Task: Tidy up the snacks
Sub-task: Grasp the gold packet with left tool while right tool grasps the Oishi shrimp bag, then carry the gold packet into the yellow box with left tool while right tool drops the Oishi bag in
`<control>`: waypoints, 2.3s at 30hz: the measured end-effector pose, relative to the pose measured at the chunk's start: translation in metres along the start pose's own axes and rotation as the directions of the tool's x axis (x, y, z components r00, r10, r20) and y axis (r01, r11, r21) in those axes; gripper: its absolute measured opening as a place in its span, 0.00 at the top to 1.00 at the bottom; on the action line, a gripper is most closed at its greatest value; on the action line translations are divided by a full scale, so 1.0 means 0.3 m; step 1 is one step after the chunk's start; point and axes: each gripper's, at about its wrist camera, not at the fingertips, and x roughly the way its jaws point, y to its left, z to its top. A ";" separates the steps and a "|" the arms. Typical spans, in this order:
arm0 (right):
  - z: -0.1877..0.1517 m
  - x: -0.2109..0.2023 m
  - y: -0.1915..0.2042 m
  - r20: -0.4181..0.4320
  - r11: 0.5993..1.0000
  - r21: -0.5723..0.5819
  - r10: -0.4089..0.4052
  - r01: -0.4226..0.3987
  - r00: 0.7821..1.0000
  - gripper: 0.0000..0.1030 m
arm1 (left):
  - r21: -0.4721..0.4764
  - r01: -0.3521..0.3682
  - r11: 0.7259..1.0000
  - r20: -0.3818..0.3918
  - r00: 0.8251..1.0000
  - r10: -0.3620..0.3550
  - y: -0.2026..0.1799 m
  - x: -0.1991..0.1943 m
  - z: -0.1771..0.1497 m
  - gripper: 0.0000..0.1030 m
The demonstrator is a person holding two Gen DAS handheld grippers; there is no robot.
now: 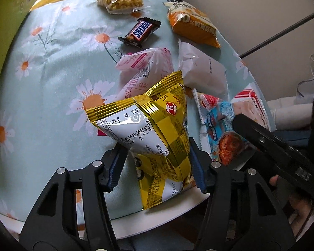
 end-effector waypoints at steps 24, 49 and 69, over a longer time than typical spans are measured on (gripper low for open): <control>0.018 -0.118 0.041 0.073 0.999 -0.034 0.035 -0.032 0.997 0.34 | 0.023 -0.005 1.000 0.084 0.996 0.003 -0.023 -0.150 0.006 0.49; 0.297 -0.226 0.834 0.178 0.921 -0.331 0.276 -0.207 0.945 0.34 | -0.102 -0.112 0.988 0.389 0.910 0.143 0.492 -0.809 0.282 0.49; 0.314 0.095 1.424 0.028 0.871 -0.408 0.310 -0.272 0.950 0.34 | -0.286 -0.229 0.930 0.259 0.916 0.305 1.249 -0.908 0.401 0.49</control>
